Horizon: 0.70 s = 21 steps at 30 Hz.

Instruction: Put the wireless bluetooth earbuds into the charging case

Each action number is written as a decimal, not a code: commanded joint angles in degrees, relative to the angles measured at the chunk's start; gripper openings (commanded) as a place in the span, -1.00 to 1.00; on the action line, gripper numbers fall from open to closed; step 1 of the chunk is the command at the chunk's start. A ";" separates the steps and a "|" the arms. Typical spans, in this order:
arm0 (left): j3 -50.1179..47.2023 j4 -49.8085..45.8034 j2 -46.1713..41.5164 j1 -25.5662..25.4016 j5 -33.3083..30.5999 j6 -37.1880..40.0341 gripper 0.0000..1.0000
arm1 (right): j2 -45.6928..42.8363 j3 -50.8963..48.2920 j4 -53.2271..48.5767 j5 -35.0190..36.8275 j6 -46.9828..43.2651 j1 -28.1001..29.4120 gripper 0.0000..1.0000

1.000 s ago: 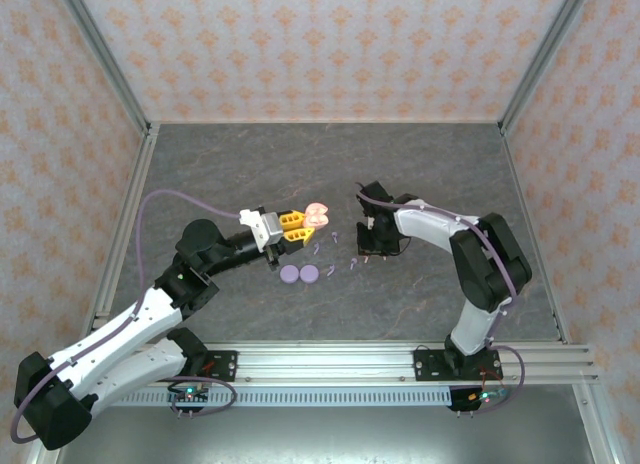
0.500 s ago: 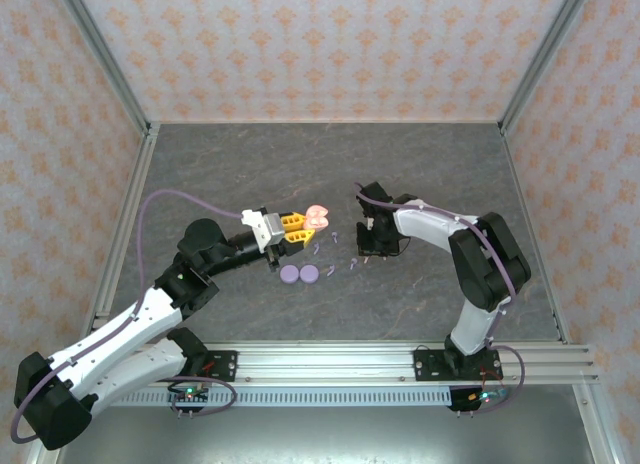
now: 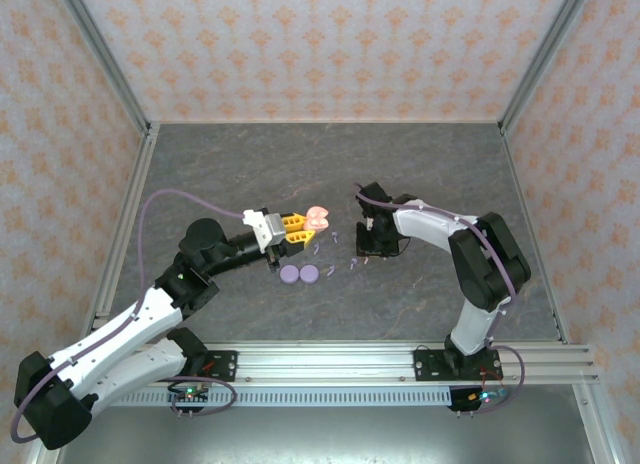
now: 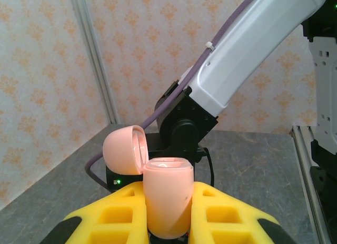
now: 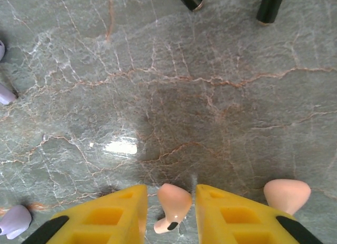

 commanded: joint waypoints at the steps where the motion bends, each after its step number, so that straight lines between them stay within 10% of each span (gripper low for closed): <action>1: 1.97 -0.01 0.14 -0.53 1.02 1.53 -1.00 | 1.53 0.97 -1.52 -0.49 -0.22 0.54 -0.43; 21: 1.21 1.13 -0.12 -0.52 1.11 -0.43 -1.00 | -8.22 -0.21 2.04 1.97 -5.38 1.02 -0.59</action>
